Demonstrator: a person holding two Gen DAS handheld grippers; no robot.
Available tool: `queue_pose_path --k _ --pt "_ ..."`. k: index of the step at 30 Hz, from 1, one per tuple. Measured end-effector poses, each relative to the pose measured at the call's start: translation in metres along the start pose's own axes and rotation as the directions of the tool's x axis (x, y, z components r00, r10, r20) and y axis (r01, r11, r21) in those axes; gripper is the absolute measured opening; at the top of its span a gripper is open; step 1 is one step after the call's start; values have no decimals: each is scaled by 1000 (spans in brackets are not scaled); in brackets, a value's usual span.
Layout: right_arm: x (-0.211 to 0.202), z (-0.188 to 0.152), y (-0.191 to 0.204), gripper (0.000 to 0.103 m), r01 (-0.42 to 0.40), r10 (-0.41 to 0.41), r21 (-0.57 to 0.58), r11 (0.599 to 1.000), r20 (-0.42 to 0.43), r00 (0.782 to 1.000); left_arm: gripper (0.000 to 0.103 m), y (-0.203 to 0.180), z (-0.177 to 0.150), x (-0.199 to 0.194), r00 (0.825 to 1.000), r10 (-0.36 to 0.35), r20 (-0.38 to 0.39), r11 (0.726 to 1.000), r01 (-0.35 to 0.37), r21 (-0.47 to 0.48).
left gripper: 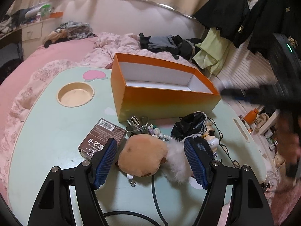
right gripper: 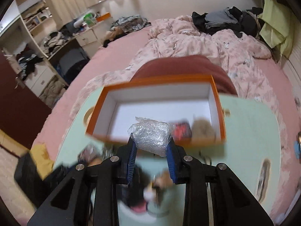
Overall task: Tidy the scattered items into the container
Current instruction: 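Set the clear bag on the table with the right gripper while the left reaches into the box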
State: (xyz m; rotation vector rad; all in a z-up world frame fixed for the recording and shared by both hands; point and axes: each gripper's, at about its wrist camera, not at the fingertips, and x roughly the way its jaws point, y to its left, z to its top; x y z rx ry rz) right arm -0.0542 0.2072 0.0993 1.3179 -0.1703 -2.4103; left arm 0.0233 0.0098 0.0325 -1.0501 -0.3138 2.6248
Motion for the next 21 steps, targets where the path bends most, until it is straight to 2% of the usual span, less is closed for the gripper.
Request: queue_pose_path --k 2,5,9,11,13,15,17,19,20,21 --pt "1 -25 -9 31 -18 18 27 999 -15 1000 73 -2 4 0 1000 -2 0 1000 2 -5" --pt "8 -55 -19 31 7 -6 41 999 -32 999 73 -7 13 -4 1000 -6 2 1000 6 2" --pt "22 -77 -24 32 24 -22 29 999 -54 998 73 -21 37 -5 999 46 -12 998 -45 51" --pt "30 -80 -27 32 -2 6 57 998 -70 998 73 -28 52 -6 1000 27 -13 997 -26 69" --pt "31 -84 -33 32 -31 38 90 995 -75 996 74 -36 71 -4 999 -21 -38 997 24 74" --pt "32 -85 -36 35 -48 56 114 992 -68 996 77 -43 91 2 995 -47 -83 996 52 66" --pt "29 -83 -39 35 -66 76 133 989 -72 995 81 -50 105 13 989 -44 -143 997 51 50" --pt "21 -81 -41 35 -81 89 144 986 -49 995 85 -61 119 34 969 -33 -243 998 45 41" --pt "17 -82 -42 35 -86 91 149 985 -32 995 85 -68 126 47 953 -38 -301 997 56 49" --pt "13 -81 -43 41 -87 91 151 985 -15 996 85 -73 130 56 943 -47 -330 996 68 50"
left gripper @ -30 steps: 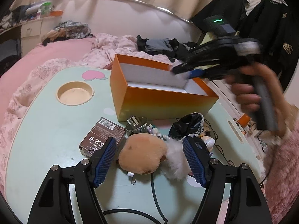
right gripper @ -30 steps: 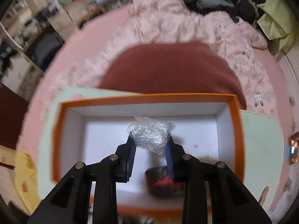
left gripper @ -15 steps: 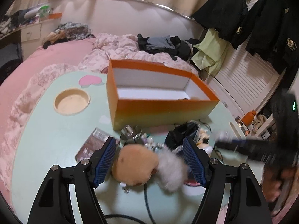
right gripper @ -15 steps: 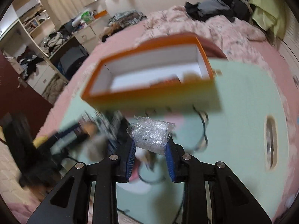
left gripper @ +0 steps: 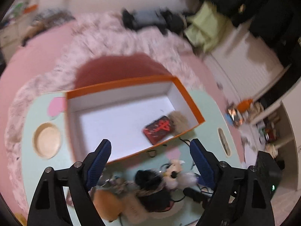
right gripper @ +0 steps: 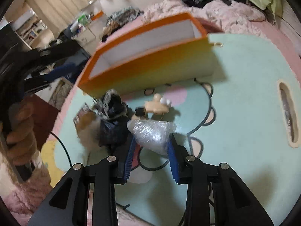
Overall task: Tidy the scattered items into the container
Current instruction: 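Set the clear bag on the table with the right gripper while the left reaches into the box, then grasp the red-and-black packet inside the box with the left gripper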
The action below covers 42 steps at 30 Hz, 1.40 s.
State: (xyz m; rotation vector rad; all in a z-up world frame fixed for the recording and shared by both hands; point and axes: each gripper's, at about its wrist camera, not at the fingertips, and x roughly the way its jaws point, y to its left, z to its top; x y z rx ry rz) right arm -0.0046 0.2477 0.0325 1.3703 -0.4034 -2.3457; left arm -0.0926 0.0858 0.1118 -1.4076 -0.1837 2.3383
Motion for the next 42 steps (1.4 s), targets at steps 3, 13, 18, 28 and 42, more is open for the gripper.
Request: queue_pose_path --k 3,13,18,28,42 --pt "-9 -1 -1 51 21 -22 10 1000 32 999 85 -8 22 28 996 -27 -88 999 24 -42" --pt "-9 -7 -9 51 -13 12 44 999 18 1000 74 -17 35 114 947 12 -322 990 -55 -126" --pt "-9 -10 -13 51 -20 18 58 998 20 1000 66 -13 30 126 942 16 -335 990 -61 -123" --pt "-4 -11 -21 51 -23 23 82 996 9 1000 26 14 40 103 962 -44 -270 990 4 -144" --pt "1 -12 -20 51 -40 41 78 996 -11 999 63 -19 41 111 949 115 -295 992 -126 -17"
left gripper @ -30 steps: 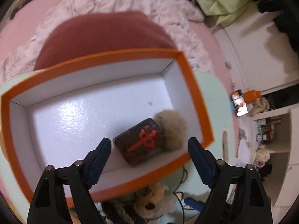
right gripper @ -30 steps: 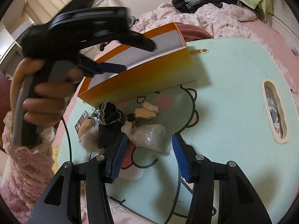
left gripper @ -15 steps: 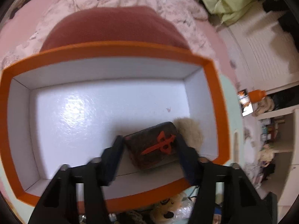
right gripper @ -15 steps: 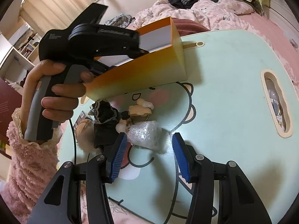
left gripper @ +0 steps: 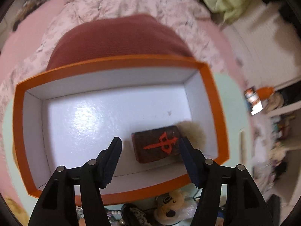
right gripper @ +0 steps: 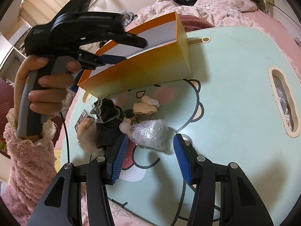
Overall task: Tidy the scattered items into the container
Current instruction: 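Grasp the red-and-black packet inside the box with the left gripper, then set the packet on the table with the left gripper while the right grasps the brown fur tuft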
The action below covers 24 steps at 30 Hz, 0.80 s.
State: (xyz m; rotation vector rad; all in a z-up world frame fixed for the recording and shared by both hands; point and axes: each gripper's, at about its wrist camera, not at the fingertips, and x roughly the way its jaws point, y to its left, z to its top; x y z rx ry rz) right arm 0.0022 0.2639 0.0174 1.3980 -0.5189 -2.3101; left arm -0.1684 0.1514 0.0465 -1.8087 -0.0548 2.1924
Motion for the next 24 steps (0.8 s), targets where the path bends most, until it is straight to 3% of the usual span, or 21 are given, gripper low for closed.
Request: queue_pose_path --k 2,5,7,11,12,17,19,24 --pt "-1 -1 -1 51 3 -3 0 1000 6 1000 62 -10 0 7 1000 5 -10 1000 -5 28" --pt "-3 -2 -4 51 -1 1 7 1000 8 1000 64 -17 -1 17 995 102 18 993 -102 51" --pt "-4 -2 -4 51 -6 6 5 1000 5 1000 67 -11 0 20 997 69 18 997 -69 32" --pt "-3 -3 -5 51 -3 3 6 1000 3 1000 65 -2 2 16 997 77 23 997 -77 4" --pt "-3 -3 -6 51 -4 4 11 1000 0 1000 60 1 2 15 997 65 30 998 -65 2" --pt "-1 -3 -7 51 -5 5 7 1000 -11 1000 60 13 -3 9 998 39 52 999 -39 -3" --pt "-2 -4 -7 51 -7 7 8 1000 -11 1000 60 17 -1 3 997 -2 72 1000 4 -18" --pt "0 0 -9 51 -4 4 7 1000 -12 1000 60 25 -7 -50 978 -97 187 994 104 -28"
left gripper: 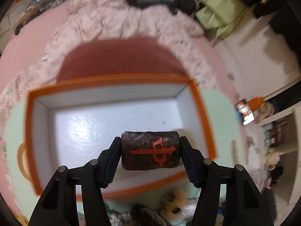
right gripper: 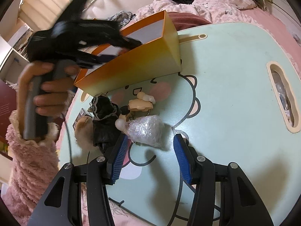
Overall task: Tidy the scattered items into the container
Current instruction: 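Set the packet on the table with the left gripper while the right grasps the brown fur tuft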
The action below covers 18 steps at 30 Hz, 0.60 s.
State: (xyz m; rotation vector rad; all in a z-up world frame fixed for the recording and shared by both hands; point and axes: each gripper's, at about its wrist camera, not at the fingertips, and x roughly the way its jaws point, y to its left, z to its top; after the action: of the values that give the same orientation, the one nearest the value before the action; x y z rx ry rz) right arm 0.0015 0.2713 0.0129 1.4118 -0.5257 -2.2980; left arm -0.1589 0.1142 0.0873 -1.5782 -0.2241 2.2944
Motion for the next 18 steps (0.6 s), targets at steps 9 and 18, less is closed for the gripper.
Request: queue_pose_path --k 9,18 --pt "-7 -3 9 51 -19 20 -38 999 21 1000 60 23 -76 -78 980 -25 196 998 13 63" --pt "-26 32 34 51 54 -45 -126 991 73 996 61 42 -131 -47 967 27 252 1000 -23 -18"
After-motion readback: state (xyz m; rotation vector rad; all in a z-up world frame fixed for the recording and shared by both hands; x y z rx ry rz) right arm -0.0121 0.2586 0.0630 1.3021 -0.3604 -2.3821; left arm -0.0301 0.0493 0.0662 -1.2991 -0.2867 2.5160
